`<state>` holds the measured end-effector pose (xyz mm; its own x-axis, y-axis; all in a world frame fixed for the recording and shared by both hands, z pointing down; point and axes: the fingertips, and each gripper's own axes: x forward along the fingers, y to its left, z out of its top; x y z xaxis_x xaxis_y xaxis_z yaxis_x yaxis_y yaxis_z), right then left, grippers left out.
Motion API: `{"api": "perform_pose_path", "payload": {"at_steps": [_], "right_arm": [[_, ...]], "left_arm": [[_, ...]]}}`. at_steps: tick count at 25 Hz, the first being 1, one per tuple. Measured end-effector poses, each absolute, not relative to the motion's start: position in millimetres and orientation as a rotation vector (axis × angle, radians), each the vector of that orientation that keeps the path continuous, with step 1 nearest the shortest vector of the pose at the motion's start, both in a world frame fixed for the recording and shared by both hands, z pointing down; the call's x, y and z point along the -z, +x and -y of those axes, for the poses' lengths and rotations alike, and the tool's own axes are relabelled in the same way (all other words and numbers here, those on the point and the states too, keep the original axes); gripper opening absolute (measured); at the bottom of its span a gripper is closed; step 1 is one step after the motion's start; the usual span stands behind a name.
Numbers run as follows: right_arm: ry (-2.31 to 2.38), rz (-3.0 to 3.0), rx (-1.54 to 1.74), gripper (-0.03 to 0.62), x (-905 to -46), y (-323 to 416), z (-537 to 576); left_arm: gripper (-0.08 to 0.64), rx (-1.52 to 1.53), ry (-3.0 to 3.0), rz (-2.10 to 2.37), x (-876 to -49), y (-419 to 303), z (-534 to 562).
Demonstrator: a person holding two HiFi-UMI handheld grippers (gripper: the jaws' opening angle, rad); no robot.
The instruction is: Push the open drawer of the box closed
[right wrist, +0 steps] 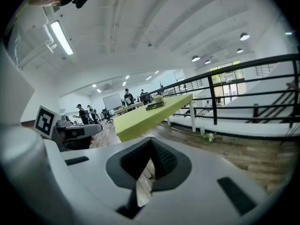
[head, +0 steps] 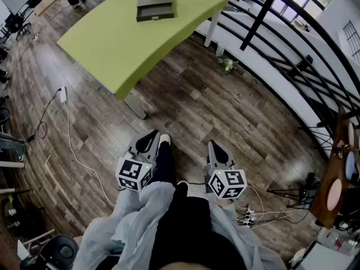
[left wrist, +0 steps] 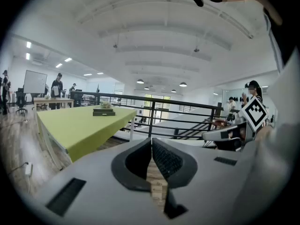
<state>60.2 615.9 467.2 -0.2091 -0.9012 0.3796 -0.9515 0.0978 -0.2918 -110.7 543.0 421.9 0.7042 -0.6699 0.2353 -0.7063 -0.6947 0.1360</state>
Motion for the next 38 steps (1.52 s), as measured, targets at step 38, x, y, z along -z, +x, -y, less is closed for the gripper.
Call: {"api": "perform_pose_path", "payload": {"at_steps": [38], "right_arm": [[1.854,2.320,-0.653,0.006,-433,39,-507]], "left_arm": [[0.015,-0.180,2.682,1.161,-396,-124,-449]]}}
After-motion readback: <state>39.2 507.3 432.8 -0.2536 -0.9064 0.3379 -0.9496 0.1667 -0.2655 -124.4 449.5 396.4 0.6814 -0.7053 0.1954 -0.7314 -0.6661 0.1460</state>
